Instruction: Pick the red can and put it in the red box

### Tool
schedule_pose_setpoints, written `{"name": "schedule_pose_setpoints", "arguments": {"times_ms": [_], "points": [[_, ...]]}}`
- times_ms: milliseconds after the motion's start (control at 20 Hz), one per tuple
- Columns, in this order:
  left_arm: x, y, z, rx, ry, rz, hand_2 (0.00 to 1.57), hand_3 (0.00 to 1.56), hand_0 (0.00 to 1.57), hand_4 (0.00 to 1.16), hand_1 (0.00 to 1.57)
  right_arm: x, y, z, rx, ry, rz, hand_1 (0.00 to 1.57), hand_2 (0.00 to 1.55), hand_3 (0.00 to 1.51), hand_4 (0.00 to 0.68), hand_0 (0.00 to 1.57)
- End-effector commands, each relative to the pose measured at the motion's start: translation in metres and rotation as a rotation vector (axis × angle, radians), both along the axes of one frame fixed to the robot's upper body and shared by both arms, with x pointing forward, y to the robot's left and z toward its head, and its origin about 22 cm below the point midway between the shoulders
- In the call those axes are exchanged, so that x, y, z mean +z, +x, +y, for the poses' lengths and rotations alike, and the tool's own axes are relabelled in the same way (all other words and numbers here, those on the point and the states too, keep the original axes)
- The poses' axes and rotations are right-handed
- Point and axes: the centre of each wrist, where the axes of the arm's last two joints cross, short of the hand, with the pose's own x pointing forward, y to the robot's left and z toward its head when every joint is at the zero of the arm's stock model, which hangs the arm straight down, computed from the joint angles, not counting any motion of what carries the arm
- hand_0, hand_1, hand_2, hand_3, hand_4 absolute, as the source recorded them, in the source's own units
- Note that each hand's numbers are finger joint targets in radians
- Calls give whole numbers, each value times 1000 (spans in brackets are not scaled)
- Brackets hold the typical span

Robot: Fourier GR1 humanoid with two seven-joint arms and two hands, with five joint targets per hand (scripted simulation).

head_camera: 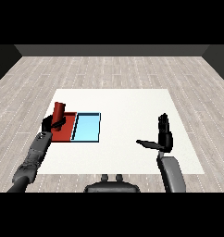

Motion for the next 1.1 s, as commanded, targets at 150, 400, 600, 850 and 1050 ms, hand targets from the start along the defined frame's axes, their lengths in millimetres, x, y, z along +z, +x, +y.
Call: {"name": "schedule_pose_setpoints", "arguments": {"times_ms": [150,400,600,850,1050], "points": [[-29,-11,1,62,-23,160,632,494,563,760,563,-19,18,11,-1,-36,23,0,0,0,0,0],[-45,-17,-10,-109,-19,267,0,0,0,629,0,-14,21,-5,-35,-40,10,0,0,0,0,0],[-22,-5,4,-101,84,335,0,0,0,0,0,-30,6,-4,-47,-35,6,0,0,0,0,0],[-13,-6,18,-7,37,262,0,0,0,0,0,-9,19,-14,1,-24,-5,0,0,0,0,0],[5,5,18,36,-77,-117,0,0,0,0,0,-6,9,-17,37,5,-21,0,0,0,0,0]]}}
